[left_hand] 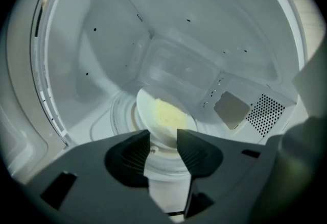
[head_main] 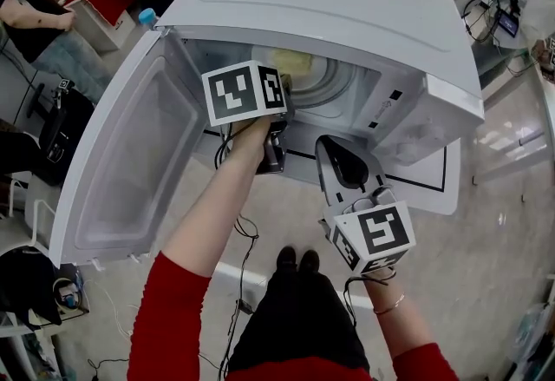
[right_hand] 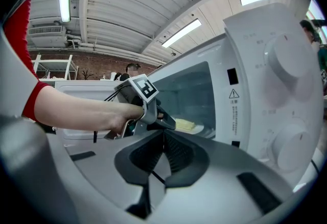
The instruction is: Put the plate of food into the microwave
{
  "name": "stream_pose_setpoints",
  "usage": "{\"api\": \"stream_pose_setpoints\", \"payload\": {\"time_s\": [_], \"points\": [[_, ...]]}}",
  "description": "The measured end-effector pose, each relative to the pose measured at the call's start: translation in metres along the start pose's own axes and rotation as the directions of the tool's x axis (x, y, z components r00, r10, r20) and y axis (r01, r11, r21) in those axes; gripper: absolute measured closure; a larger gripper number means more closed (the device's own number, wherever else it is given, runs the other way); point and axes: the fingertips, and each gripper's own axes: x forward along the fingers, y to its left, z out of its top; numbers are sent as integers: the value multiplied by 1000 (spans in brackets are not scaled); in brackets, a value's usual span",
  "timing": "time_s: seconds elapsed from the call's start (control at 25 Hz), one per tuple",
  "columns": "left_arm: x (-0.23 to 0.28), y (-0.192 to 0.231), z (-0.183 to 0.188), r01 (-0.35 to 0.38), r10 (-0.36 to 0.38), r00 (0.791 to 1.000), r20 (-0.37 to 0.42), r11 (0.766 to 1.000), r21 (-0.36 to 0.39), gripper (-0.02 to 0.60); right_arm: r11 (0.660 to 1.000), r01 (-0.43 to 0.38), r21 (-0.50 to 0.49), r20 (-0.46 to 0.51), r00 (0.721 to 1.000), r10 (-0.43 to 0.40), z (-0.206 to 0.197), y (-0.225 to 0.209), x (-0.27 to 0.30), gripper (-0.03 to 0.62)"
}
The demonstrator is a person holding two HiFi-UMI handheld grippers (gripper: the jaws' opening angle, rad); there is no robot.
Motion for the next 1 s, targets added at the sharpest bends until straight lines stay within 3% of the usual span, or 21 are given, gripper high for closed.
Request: {"api": "stream_pose_setpoints", "payload": {"time_s": [0.48, 0.72, 1.0], "points": [[2, 2, 2, -46, 45, 999, 8, 995, 90, 399, 1000, -3, 0, 5, 1000, 3, 2, -2, 3, 579], [1, 1, 6, -37, 36, 999, 23, 998, 58, 397, 1000, -7, 2, 7, 1000, 7, 2, -3, 4, 579], [-2, 4, 6, -79, 75, 996, 43, 993, 84, 396, 1000, -11, -3, 0, 1000, 11, 1, -4, 5, 579]]}}
